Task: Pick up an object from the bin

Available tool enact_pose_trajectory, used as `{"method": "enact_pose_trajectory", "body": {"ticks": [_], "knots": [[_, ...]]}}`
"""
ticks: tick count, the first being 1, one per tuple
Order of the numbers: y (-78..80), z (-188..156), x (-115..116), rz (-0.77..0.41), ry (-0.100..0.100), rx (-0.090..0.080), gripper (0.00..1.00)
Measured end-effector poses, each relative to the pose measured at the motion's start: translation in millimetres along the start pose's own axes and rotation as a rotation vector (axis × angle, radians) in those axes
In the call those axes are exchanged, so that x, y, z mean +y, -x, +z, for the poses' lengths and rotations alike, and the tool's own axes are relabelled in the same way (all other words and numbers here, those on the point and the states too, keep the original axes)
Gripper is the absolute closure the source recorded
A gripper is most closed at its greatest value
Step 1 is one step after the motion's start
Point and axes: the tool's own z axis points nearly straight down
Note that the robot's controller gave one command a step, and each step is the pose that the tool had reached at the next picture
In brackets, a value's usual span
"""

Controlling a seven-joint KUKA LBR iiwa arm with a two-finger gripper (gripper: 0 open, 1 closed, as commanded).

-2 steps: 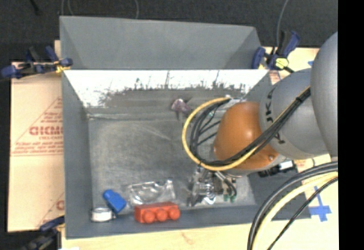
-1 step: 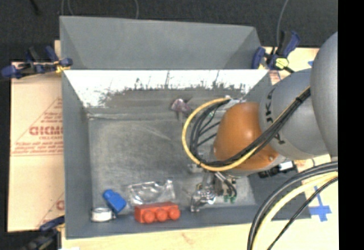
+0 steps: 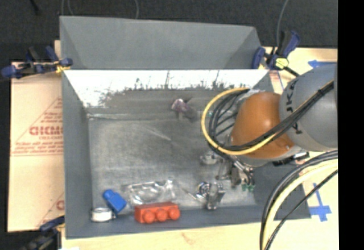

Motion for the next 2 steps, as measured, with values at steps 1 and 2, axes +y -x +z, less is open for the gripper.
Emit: {"method": "enact_pose_trajectory", "body": {"ticks": [1, 2], "knots": [[3.2, -2.2, 1.2, -0.001, -0.001, -0.012, 1.0], [24.4, -157.1, -18.7, -0.089, -0.004, -0.002, 1.0]]}}
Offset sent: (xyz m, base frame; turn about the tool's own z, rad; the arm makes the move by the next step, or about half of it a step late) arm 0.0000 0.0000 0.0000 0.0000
